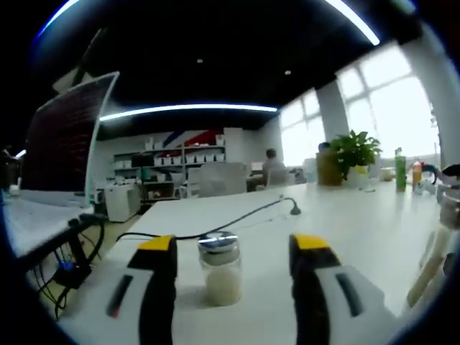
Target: Rotate the seasoning bottle until the label or dispensing opening points toward the visible target arrow and the bottle remains upright within the marked orientation range
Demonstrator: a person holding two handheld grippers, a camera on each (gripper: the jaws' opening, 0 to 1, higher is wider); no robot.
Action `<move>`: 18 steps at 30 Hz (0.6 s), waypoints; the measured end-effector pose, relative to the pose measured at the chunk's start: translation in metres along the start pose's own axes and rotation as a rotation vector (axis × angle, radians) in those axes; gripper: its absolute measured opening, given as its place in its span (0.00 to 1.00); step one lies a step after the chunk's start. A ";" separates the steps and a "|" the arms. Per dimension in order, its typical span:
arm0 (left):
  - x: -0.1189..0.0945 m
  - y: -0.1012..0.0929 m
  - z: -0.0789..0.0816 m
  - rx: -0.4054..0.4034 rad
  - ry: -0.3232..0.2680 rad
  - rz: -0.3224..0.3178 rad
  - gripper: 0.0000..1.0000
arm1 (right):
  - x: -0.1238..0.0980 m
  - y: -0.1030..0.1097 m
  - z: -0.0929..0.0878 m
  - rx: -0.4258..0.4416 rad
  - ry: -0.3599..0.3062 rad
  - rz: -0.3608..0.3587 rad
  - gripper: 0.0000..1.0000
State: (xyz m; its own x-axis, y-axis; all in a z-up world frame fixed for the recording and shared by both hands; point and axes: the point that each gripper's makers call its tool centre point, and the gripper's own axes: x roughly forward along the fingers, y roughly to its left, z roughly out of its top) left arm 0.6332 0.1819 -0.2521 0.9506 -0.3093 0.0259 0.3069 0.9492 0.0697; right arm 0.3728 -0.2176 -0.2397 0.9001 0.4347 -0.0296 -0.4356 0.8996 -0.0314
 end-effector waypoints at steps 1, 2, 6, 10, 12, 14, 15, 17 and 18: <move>0.003 -0.001 0.000 -0.015 -0.003 -0.007 0.65 | 0.000 0.000 0.000 0.001 0.001 0.001 0.86; 0.006 -0.001 -0.001 -0.026 0.001 -0.011 0.64 | 0.000 0.000 -0.001 0.002 0.001 0.001 0.86; 0.015 -0.002 -0.007 -0.035 0.007 -0.017 0.63 | -0.002 0.000 0.000 -0.003 -0.001 -0.001 0.86; 0.026 0.007 -0.014 -0.093 0.000 0.026 0.63 | -0.003 -0.001 0.000 -0.002 -0.001 -0.006 0.86; 0.029 0.008 -0.017 -0.103 0.001 0.029 0.62 | -0.003 -0.001 0.001 -0.003 -0.002 -0.006 0.86; 0.031 0.011 -0.020 -0.070 0.010 0.046 0.61 | -0.004 -0.002 0.001 -0.003 -0.003 -0.006 0.86; 0.032 0.014 -0.022 -0.030 0.016 0.057 0.61 | -0.004 -0.002 0.001 -0.003 -0.004 -0.007 0.86; 0.034 0.015 -0.025 -0.017 0.024 0.060 0.61 | -0.004 -0.002 0.001 -0.002 -0.004 -0.009 0.86; 0.034 0.015 -0.026 -0.017 0.026 0.060 0.60 | -0.004 -0.002 0.001 -0.002 -0.003 -0.008 0.86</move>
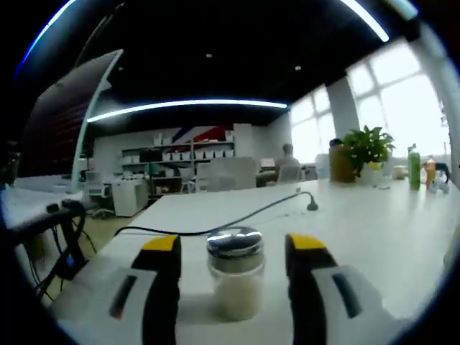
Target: Rotate the seasoning bottle until the label or dispensing opening points toward the visible target arrow and the bottle remains upright within the marked orientation range
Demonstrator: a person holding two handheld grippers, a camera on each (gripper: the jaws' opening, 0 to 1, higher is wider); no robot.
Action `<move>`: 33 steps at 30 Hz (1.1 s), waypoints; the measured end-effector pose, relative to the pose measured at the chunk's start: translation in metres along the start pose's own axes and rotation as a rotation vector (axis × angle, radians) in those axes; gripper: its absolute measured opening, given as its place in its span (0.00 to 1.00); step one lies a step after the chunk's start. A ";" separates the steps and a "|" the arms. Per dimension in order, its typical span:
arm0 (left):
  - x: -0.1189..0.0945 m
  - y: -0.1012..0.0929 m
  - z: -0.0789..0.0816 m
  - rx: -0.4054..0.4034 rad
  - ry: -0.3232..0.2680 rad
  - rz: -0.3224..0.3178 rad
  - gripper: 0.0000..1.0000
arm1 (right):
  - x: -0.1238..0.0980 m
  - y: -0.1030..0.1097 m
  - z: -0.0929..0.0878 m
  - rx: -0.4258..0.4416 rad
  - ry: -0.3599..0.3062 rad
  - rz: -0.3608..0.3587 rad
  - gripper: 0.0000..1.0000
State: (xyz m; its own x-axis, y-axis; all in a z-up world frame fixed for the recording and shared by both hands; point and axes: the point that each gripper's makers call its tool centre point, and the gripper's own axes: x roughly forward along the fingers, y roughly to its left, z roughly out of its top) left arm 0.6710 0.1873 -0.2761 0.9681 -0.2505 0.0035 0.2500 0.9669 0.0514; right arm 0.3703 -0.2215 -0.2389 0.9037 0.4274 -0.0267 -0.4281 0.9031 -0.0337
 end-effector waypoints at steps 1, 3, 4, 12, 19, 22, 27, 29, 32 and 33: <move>0.000 0.001 0.000 -0.012 -0.002 0.005 0.59 | 0.000 0.000 0.000 0.000 0.001 0.000 0.86; 0.001 0.003 0.002 -0.029 -0.012 0.015 0.56 | 0.000 0.000 0.000 0.000 0.001 0.001 0.86; 0.002 0.003 0.003 -0.037 -0.016 0.014 0.55 | 0.000 0.000 0.000 0.000 0.000 0.000 0.86; 0.007 -0.005 0.002 -0.029 0.006 -0.006 0.46 | -0.001 -0.001 0.000 0.001 -0.002 -0.004 0.86; 0.006 -0.012 -0.003 0.063 0.022 -0.006 0.42 | -0.002 -0.001 0.001 -0.001 -0.004 -0.001 0.86; 0.006 -0.008 -0.002 0.050 0.026 0.004 0.37 | -0.002 -0.001 -0.001 0.003 0.000 -0.001 0.86; 0.005 -0.007 -0.002 0.043 0.022 0.004 0.36 | -0.002 -0.001 -0.003 0.002 0.005 0.000 0.86; 0.004 -0.009 -0.002 0.043 0.018 0.001 0.36 | -0.002 -0.001 -0.002 0.003 0.005 -0.002 0.86; 0.006 -0.006 -0.001 0.001 0.026 0.003 0.35 | -0.002 -0.002 -0.002 -0.001 0.003 -0.003 0.86; 0.006 -0.006 -0.001 0.004 0.027 0.003 0.35 | -0.002 -0.002 -0.002 -0.001 0.004 -0.003 0.86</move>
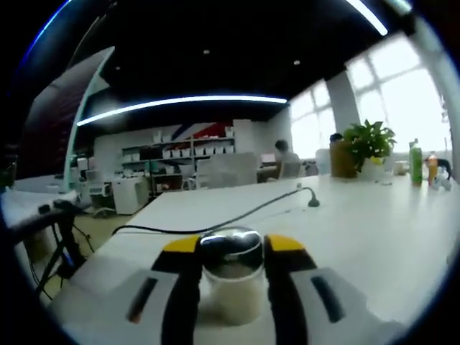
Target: Rotate the seasoning bottle until the label or dispensing opening points toward the visible target arrow and the bottle remains upright within the marked orientation range
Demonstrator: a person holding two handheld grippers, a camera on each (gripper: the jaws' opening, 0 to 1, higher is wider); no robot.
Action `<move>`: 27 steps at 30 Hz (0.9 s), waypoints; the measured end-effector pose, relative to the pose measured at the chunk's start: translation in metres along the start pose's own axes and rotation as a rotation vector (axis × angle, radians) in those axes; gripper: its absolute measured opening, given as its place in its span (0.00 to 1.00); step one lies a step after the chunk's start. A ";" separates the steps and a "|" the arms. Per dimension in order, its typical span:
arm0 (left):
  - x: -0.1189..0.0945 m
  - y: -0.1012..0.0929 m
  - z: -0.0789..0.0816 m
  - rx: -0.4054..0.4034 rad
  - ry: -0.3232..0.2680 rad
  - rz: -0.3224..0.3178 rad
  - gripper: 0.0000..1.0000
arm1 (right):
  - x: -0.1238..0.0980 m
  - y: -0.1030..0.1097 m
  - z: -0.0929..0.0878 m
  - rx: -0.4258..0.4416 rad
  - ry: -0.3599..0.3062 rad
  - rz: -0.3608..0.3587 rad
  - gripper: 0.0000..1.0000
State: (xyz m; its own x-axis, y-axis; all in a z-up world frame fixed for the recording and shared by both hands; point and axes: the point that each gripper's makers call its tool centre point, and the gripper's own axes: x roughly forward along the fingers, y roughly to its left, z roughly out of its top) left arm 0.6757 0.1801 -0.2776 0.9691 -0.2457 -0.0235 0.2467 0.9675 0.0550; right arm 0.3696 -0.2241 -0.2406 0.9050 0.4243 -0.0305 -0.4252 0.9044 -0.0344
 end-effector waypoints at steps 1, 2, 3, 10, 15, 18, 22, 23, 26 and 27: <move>0.001 0.000 0.000 0.004 0.004 0.001 0.35 | 0.000 0.000 0.000 0.001 0.001 0.000 0.86; 0.001 0.001 0.000 0.004 0.005 0.002 0.35 | 0.000 0.000 0.000 0.003 0.001 0.000 0.86; 0.002 0.001 0.001 -0.002 -0.003 0.005 0.34 | 0.001 0.000 0.000 0.002 0.001 0.001 0.86; 0.004 0.000 0.002 0.009 -0.005 0.004 0.34 | 0.000 -0.001 -0.001 0.009 -0.002 -0.004 0.85; 0.001 -0.002 0.001 0.012 0.002 0.001 0.33 | -0.002 -0.003 -0.001 0.009 -0.002 -0.009 0.85; -0.001 -0.002 0.002 0.009 0.004 0.001 0.33 | -0.003 -0.002 -0.002 0.010 -0.001 -0.009 0.85; -0.004 0.001 0.004 0.019 0.009 0.018 0.33 | -0.004 0.000 -0.003 0.010 0.002 -0.003 0.85; -0.005 -0.001 0.006 0.009 0.001 -0.001 0.33 | -0.004 0.000 -0.003 0.010 0.003 -0.002 0.85; -0.009 -0.003 0.011 0.027 0.000 0.001 0.33 | -0.005 0.001 -0.004 0.011 0.005 0.000 0.85; -0.010 -0.003 0.013 0.030 -0.001 0.000 0.33 | -0.005 0.001 -0.004 0.011 0.005 0.000 0.85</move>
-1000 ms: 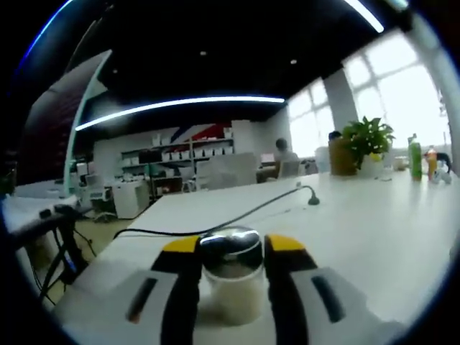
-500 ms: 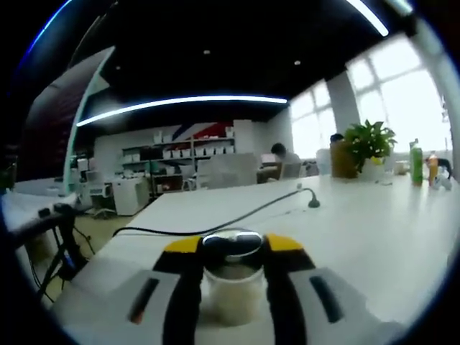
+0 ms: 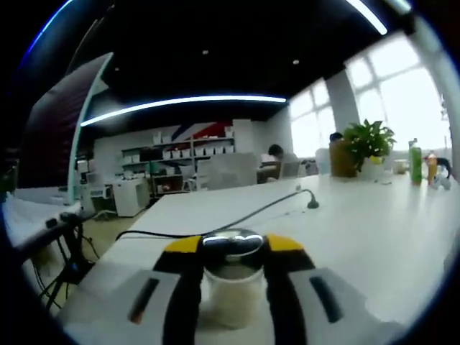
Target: Rotate the seasoning bottle until the label or dispensing opening points toward the visible target arrow and the bottle remains upright within the marked orientation range
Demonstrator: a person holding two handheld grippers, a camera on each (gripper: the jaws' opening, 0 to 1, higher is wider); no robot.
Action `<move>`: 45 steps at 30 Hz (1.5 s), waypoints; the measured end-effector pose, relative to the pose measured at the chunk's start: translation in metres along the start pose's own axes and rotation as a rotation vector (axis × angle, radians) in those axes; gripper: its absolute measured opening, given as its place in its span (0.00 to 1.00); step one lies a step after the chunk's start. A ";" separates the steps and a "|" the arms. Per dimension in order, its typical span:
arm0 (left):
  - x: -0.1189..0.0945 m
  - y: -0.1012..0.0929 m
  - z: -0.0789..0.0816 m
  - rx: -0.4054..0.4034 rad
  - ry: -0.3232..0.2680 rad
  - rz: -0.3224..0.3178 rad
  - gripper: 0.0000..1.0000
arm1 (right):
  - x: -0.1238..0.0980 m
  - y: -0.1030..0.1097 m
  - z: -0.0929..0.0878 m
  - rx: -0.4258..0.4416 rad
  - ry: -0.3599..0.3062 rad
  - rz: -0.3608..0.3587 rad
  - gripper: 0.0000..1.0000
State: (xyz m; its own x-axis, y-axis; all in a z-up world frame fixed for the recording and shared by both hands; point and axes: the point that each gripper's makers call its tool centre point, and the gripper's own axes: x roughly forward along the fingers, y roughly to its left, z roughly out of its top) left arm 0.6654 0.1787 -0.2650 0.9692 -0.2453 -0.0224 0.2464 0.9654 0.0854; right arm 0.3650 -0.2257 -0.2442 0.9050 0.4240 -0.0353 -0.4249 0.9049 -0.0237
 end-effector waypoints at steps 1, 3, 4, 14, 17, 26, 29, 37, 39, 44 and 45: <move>-0.001 0.000 0.002 0.000 -0.003 -0.002 0.33 | 0.000 0.000 0.000 0.000 0.000 0.000 0.85; -0.004 0.000 0.007 -0.007 -0.011 -0.010 0.33 | 0.000 0.000 -0.001 0.001 0.003 0.002 0.85; -0.005 -0.001 0.010 -0.007 -0.015 -0.017 0.33 | 0.000 0.000 -0.001 0.002 0.004 0.003 0.85; -0.026 -0.006 0.032 0.002 -0.053 -0.048 0.33 | 0.004 0.002 -0.002 0.001 0.013 0.009 0.85; -0.036 -0.007 0.037 -0.038 -0.072 -0.060 0.33 | 0.006 0.003 -0.004 -0.003 0.020 0.013 0.85; -0.066 -0.007 0.048 -0.065 -0.100 -0.079 0.33 | 0.008 0.006 -0.005 -0.001 0.022 0.018 0.85; -0.076 -0.010 0.050 -0.036 -0.099 -0.089 0.33 | 0.009 0.007 -0.005 0.001 0.025 0.021 0.85; -0.104 -0.013 0.054 -0.050 -0.116 -0.103 0.34 | 0.011 0.009 -0.006 0.000 0.028 0.026 0.85; -0.111 -0.014 0.053 -0.060 -0.115 -0.105 0.34 | 0.011 0.009 -0.006 0.002 0.028 0.027 0.85; -0.131 -0.020 0.049 -0.078 -0.119 -0.122 0.34 | 0.011 0.009 -0.006 0.003 0.026 0.031 0.85; -0.135 -0.022 0.049 -0.076 -0.122 -0.125 0.34 | 0.011 0.009 -0.006 0.004 0.026 0.031 0.85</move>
State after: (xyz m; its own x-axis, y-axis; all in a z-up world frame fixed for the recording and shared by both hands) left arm 0.5296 0.1865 -0.2151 0.9252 -0.3679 0.0930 0.3682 0.9296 0.0141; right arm 0.3708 -0.2130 -0.2506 0.8907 0.4504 -0.0622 -0.4522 0.8917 -0.0179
